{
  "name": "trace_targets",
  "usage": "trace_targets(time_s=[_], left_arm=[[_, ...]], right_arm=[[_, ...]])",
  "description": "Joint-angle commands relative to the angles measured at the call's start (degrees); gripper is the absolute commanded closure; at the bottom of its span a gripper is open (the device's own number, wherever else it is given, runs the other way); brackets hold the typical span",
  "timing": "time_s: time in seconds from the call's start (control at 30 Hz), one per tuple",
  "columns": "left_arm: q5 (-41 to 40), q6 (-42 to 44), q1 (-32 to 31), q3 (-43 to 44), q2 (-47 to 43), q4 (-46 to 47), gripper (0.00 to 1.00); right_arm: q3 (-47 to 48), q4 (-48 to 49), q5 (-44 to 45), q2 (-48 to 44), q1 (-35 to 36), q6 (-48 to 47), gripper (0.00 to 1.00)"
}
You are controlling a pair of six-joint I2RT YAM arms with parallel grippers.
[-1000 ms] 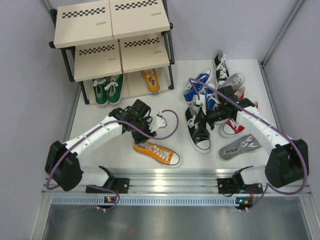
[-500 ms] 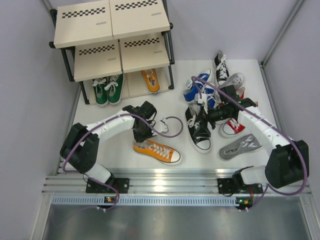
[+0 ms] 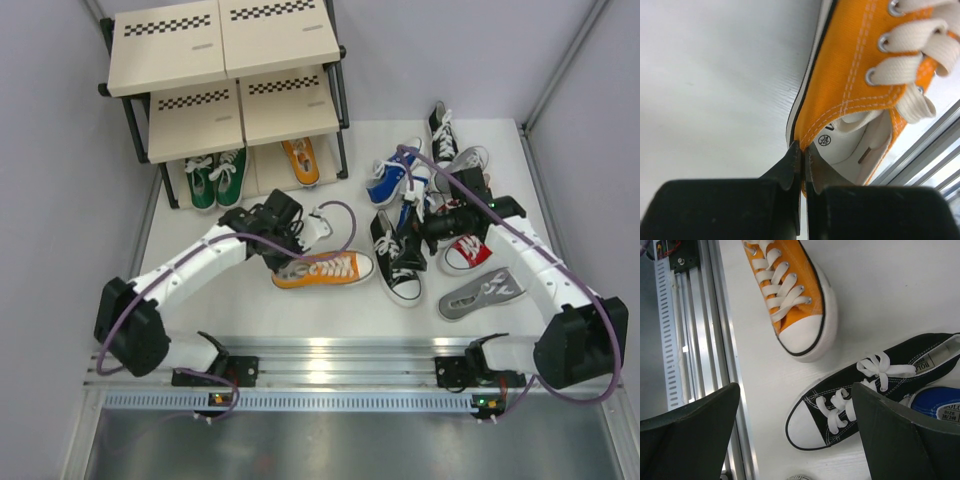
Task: Place and organize the shoes onto the shoe shelf
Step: Pick up the shoe at the center of the board.
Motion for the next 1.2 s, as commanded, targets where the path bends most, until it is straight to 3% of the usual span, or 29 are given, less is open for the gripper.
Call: trace_targets(time_s=[0.0, 0.33, 0.5, 0.67, 0.87, 1.17], left_arm=[[1.9, -10.7, 0.2, 4.2, -8.3, 3.4, 1.00], [1.1, -35.9, 0.1, 5.2, -15.6, 7.9, 1.00], [0.1, -50.1, 0.1, 2.3, -17.1, 13.4, 1.00], [1.1, -61.0, 0.1, -3.0, -20.3, 23.2, 1.00], [1.9, -67.5, 0.1, -9.5, -23.8, 30.2, 1.00], [3.3, -69.1, -0.6, -9.5, -23.9, 31.5, 1.00]], right_arm=[[4.5, 1.2, -0.7, -1.4, -0.8, 4.1, 0.07], [13.4, 9.4, 2.8, 1.8, -0.9, 26.0, 0.07], [16.1, 14.9, 4.6, 5.4, -1.4, 45.6, 0.05], [16.0, 17.4, 14.1, 7.5, -1.1, 61.7, 0.04], [13.8, 22.9, 10.7, 9.6, 0.0, 69.5, 0.04], [16.0, 27.0, 12.0, 14.9, 7.0, 69.4, 0.04]])
